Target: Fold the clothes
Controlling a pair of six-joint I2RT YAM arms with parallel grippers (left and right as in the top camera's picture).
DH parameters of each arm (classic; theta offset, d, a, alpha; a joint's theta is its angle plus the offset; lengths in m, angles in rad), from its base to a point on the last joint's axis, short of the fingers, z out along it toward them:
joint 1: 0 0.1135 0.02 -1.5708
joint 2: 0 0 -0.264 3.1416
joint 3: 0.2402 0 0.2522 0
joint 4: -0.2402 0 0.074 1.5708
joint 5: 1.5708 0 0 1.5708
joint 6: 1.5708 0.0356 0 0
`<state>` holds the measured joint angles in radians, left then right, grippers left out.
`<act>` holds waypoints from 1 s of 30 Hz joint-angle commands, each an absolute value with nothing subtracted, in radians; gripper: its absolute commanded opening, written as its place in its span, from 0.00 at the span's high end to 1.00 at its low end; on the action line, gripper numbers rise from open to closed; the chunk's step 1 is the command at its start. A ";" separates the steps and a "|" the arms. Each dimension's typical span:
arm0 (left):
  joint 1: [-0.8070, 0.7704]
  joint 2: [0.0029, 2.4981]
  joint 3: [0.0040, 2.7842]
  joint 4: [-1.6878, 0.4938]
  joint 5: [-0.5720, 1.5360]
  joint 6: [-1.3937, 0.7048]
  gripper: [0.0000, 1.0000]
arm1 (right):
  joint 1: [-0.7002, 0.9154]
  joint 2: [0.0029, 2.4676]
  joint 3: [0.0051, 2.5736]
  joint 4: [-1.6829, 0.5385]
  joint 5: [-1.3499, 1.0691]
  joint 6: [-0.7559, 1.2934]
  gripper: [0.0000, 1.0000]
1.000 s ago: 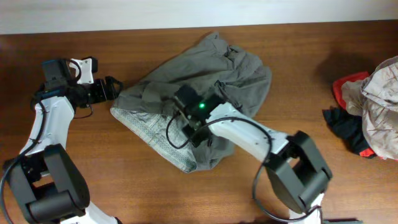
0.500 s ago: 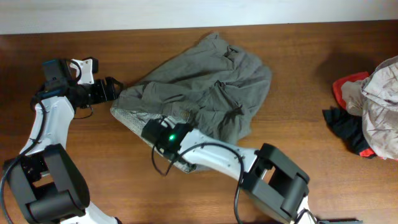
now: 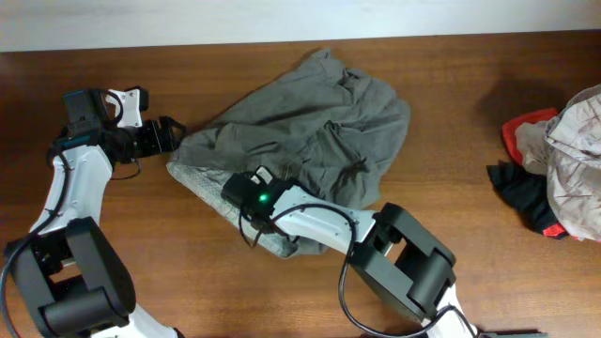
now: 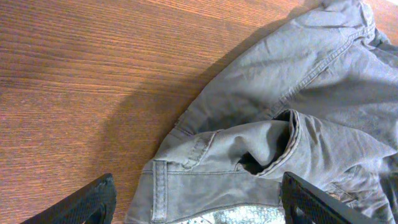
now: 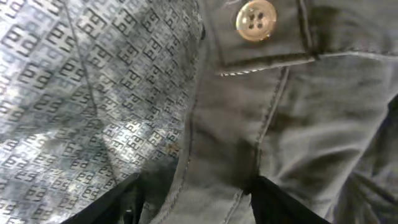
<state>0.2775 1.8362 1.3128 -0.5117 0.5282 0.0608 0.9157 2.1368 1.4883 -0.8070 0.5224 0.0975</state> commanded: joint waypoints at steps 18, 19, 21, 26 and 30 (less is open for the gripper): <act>0.279 1.819 1.321 -0.504 0.550 0.077 0.16 | 1.047 2.108 1.687 -1.090 0.608 0.139 0.96; 0.279 1.819 1.321 -0.503 0.550 0.077 0.16 | 1.072 2.099 1.687 -1.103 0.601 0.139 0.96; 0.279 1.819 1.321 -0.501 0.550 0.077 0.16 | 1.116 2.082 1.687 -1.120 0.592 0.139 0.96; 0.279 1.819 1.321 -0.501 0.549 0.077 0.16 | 1.203 2.061 1.687 -1.148 0.551 0.139 0.96; 0.279 1.819 1.321 -0.501 0.527 0.076 0.16 | 1.268 2.059 1.687 -1.171 0.532 0.139 0.96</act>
<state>0.2779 1.8362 1.3128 -0.5041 0.5270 0.0608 1.2278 2.0968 1.6680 -1.1610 0.5640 0.1284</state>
